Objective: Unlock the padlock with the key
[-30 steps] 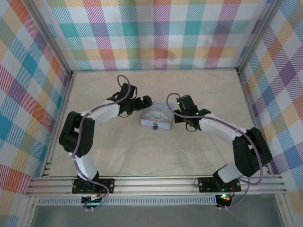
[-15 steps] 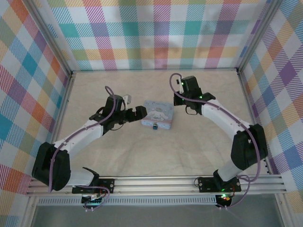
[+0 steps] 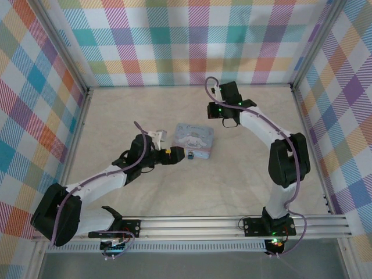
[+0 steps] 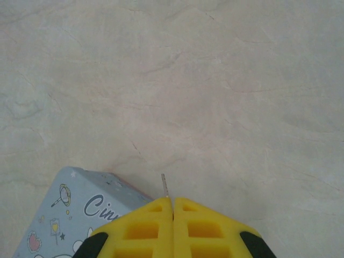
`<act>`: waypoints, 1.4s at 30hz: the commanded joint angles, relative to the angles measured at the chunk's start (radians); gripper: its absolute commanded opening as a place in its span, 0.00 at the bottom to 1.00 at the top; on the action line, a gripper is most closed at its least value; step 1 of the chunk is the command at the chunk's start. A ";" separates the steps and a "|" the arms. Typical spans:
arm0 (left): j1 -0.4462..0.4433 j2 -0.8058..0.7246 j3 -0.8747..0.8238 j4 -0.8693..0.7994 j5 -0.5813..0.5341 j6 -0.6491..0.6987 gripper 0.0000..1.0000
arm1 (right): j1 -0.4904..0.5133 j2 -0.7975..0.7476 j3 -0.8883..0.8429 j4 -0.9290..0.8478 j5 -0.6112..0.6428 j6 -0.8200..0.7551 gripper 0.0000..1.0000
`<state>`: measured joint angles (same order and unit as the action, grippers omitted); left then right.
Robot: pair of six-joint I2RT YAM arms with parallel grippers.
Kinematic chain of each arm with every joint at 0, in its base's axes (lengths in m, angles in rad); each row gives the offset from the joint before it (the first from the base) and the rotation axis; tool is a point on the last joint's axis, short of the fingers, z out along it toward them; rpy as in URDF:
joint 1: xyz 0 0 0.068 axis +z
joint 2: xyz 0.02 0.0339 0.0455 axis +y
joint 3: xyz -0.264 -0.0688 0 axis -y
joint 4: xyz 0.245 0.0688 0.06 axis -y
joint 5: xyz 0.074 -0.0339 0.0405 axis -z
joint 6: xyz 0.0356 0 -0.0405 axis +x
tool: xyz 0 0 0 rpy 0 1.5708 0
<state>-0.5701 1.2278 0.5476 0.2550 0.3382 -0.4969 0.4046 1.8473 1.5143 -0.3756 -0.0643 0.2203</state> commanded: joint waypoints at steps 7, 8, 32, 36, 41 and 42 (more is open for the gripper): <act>-0.053 0.117 -0.037 0.263 -0.044 0.103 1.00 | -0.010 0.092 0.064 -0.014 -0.021 0.008 0.00; -0.058 0.136 -0.035 0.276 -0.053 0.106 1.00 | -0.010 0.099 0.068 -0.014 -0.016 0.008 0.00; -0.165 0.493 0.001 0.638 -0.120 0.180 1.00 | -0.024 0.147 -0.069 0.149 0.099 -0.010 0.00; -0.173 0.522 0.010 0.648 -0.104 0.174 0.99 | -0.024 0.147 -0.096 0.172 0.093 0.003 0.00; -0.175 0.543 0.018 0.642 -0.100 0.166 0.98 | -0.024 0.156 -0.107 0.185 0.079 0.014 0.00; -0.175 0.544 0.018 0.640 -0.102 0.165 0.98 | -0.024 0.156 -0.110 0.190 0.077 0.014 0.00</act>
<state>-0.7319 1.7611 0.5461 0.8524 0.2245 -0.3431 0.3855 1.9980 1.4185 -0.2237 0.0254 0.2237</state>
